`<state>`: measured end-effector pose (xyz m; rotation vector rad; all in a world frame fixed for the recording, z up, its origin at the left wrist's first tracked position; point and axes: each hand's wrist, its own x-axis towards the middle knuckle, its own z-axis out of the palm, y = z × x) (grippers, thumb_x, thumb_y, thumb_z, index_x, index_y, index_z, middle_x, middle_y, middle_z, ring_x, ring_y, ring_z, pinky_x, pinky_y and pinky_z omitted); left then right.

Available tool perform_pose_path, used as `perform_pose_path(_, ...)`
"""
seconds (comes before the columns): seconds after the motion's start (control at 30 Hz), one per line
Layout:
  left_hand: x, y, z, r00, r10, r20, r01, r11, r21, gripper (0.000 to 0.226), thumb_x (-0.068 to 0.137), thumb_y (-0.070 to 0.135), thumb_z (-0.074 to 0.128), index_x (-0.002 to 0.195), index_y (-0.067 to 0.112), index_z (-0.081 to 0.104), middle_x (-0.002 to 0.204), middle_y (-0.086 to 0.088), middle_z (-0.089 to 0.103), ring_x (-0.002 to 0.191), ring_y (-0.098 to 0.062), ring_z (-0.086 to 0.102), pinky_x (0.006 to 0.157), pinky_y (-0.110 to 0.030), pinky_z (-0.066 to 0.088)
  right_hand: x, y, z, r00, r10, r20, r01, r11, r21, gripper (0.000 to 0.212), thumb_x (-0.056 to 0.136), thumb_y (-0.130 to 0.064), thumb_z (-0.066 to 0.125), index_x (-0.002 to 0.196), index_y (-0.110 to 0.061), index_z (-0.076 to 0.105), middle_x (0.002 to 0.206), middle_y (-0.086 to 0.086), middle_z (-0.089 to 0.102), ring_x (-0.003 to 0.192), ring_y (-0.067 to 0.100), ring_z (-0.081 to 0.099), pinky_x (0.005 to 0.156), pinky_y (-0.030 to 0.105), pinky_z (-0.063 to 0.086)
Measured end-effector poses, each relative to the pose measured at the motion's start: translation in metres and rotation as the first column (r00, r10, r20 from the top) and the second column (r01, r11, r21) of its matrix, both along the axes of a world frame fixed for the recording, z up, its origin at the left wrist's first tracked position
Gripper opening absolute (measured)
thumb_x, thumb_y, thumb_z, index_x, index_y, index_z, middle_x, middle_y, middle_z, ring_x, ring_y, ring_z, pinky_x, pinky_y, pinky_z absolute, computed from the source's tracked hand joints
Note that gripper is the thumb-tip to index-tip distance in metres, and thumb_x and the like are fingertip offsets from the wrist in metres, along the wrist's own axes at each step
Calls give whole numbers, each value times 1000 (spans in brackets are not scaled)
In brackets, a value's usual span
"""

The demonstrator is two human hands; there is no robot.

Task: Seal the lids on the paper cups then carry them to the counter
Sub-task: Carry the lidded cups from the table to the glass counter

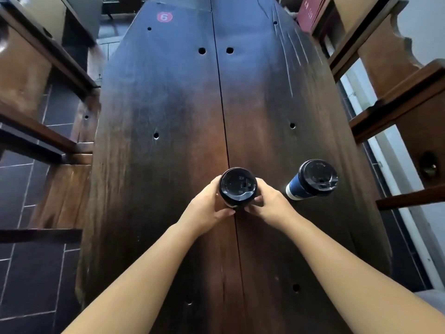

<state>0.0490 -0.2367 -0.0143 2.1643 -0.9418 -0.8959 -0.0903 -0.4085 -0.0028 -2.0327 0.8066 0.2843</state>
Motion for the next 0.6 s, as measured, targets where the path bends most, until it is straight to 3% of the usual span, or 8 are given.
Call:
perform_pose_path(0.07, 5, -6, -4, 999, -2, -36, 0, 999, -46, 85, 79, 27, 85, 146, 46, 36, 132, 33, 54, 120, 7, 52, 104, -29, 48, 5, -5, -3, 999, 6, 37, -7, 1000, 26, 67, 83, -22, 80, 135, -46, 44, 121, -13, 67, 102, 7, 68, 91, 33, 54)
perform_pose_path(0.23, 10, -11, -15, 997, 24, -68, -32, 992, -119, 69, 82, 21, 84, 141, 35, 50, 128, 20, 63, 113, 1, 59, 103, -32, 51, 10, -8, -11, 996, -11, 87, 2, 995, 98, 63, 82, -23, 82, 134, -43, 52, 122, -10, 70, 112, 13, 68, 99, 44, 55)
perform_pose_path(0.33, 10, -11, -15, 995, 18, -99, -31, 991, -127, 66, 82, 23, 84, 139, 35, 52, 122, 26, 63, 111, 1, 60, 101, -31, 52, 10, -6, -10, 994, -27, 104, 14, 992, 127, 58, 78, -33, 82, 128, -46, 56, 116, -16, 73, 106, 1, 70, 97, 37, 56)
perform_pose_path(0.4, 10, -11, -12, 994, 9, -106, -22, 992, -123, 65, 78, 37, 80, 137, 38, 52, 115, 40, 60, 108, 12, 58, 96, -18, 50, 11, -6, -4, 995, -21, 100, 7, 990, 139, 58, 72, -47, 80, 125, -47, 57, 114, -21, 73, 104, -2, 69, 95, 30, 56)
perform_pose_path(0.47, 9, -10, -6, 993, 9, -114, -23, 992, -120, 66, 72, 49, 73, 134, 44, 50, 110, 49, 57, 101, 18, 57, 87, -6, 45, 12, -7, 1, 996, -12, 91, -2, 989, 148, 56, 72, -46, 81, 124, -46, 59, 112, -23, 73, 103, -3, 70, 94, 31, 56)
perform_pose_path(0.6, 8, -6, -2, 988, 45, -146, -62, 992, -108, 60, 83, 23, 83, 134, 37, 54, 109, 26, 69, 97, -2, 67, 82, -21, 57, 7, -9, 12, 996, 14, 87, -25, 991, 128, 48, 78, -35, 83, 117, -51, 60, 110, -25, 73, 104, -5, 69, 96, 33, 55)
